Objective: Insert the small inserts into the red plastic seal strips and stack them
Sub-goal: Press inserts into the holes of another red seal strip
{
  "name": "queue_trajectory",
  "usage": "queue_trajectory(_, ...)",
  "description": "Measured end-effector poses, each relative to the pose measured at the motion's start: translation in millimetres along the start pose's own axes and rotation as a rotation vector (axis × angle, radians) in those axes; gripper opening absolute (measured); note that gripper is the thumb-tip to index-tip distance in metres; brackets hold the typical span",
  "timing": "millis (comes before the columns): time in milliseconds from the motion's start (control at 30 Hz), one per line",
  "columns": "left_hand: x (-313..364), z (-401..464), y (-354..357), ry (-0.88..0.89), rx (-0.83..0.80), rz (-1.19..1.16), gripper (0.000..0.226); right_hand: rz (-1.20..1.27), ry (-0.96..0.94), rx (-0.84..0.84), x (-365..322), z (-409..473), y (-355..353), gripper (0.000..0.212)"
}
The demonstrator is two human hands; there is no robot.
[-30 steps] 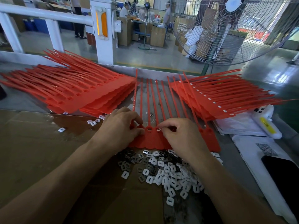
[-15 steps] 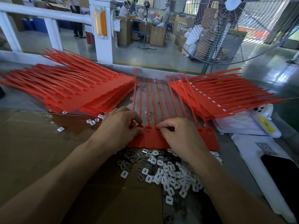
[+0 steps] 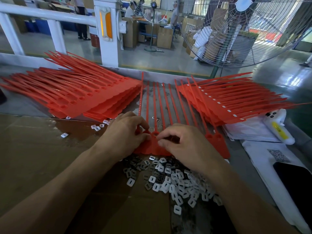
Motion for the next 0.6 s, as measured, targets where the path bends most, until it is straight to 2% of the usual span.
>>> queue_trajectory(100,0,0,0,0.012,0.006,-0.006,0.023,-0.016,-0.089,-0.152,-12,-4,10,0.012)
queue_trajectory(200,-1,1,0,0.011,0.011,-0.005,0.022,-0.055,-0.135,-0.225,-19,-6,19,0.014)
queue_trajectory(600,0,1,1,0.012,0.021,-0.014,0.021,-0.094,-0.173,-0.196,-27,-8,25,0.008)
Point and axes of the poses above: each hand's wrist, its own z-axis towards the middle knuckle, its own y-axis out of the palm, x = y × z, the point moved 6 cm from there along z, towards the middle knuckle, and after that the axes turned 1 degree about -z, right-handed, at the moved point
